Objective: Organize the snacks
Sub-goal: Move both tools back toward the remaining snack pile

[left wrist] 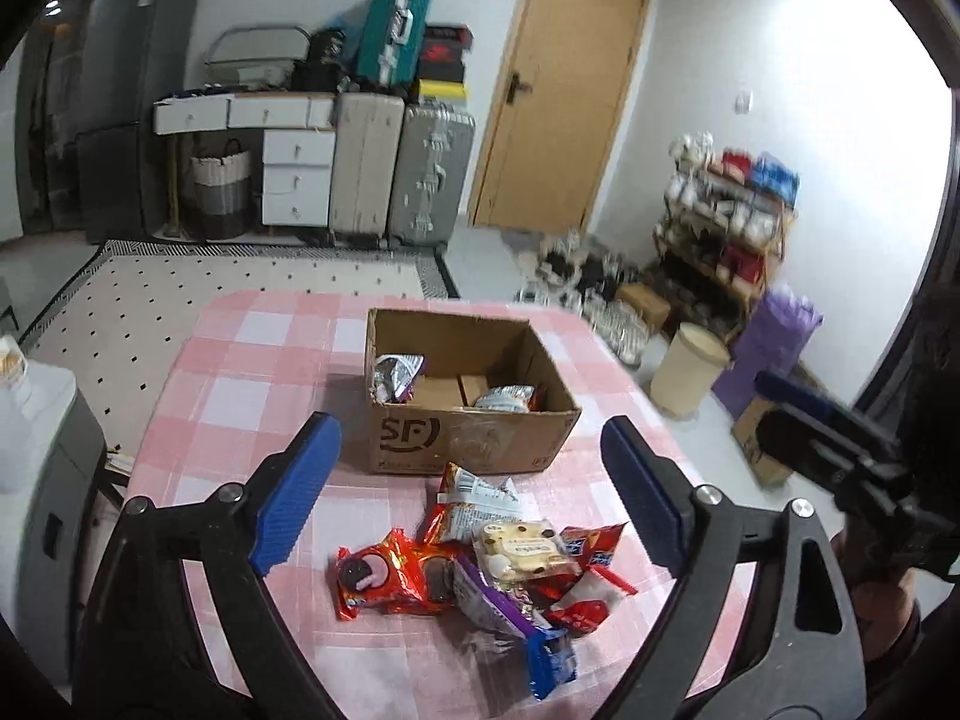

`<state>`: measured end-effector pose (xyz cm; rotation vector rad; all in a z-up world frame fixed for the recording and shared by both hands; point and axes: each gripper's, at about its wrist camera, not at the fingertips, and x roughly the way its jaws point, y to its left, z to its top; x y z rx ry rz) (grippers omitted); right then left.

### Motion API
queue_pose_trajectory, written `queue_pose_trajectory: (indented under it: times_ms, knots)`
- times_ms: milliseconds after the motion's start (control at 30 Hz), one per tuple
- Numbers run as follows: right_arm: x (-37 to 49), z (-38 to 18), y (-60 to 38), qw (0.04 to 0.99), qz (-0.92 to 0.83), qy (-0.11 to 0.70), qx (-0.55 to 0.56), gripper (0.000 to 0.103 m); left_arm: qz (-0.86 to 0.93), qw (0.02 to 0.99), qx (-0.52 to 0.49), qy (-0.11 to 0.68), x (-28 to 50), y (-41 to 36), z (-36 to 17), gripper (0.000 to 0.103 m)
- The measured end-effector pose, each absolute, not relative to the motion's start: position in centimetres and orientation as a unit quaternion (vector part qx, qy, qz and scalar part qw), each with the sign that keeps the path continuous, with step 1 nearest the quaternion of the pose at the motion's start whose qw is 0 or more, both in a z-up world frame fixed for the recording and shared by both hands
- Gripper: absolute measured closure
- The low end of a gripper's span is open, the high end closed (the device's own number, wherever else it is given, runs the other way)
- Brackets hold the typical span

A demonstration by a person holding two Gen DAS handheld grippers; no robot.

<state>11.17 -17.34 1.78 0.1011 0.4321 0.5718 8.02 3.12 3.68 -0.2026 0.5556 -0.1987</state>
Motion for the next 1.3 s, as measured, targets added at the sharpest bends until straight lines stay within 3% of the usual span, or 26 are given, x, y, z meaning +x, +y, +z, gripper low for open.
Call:
queue_pose_trajectory:
  times_ms: [67, 467, 1300]
  knots:
    - [10.0, 1.2, -17.6, 0.938, 0.272, 0.211, 0.045, 0.008, -0.094, 0.954, -0.109, 0.264, 6.5, 3.6, 3.4, 0.000]
    - [7.0, -2.5, -19.4, 0.937, 0.257, 0.232, 0.052, 0.001, -0.094, 0.954, -0.117, 0.258, 1.7, 4.5, 0.3, 0.000]
    - [10.4, -16.3, -20.2, 0.889, 0.236, 0.376, 0.108, 0.000, -0.125, 0.934, -0.121, 0.311, 3.7, 3.0, -8.5, 0.001]
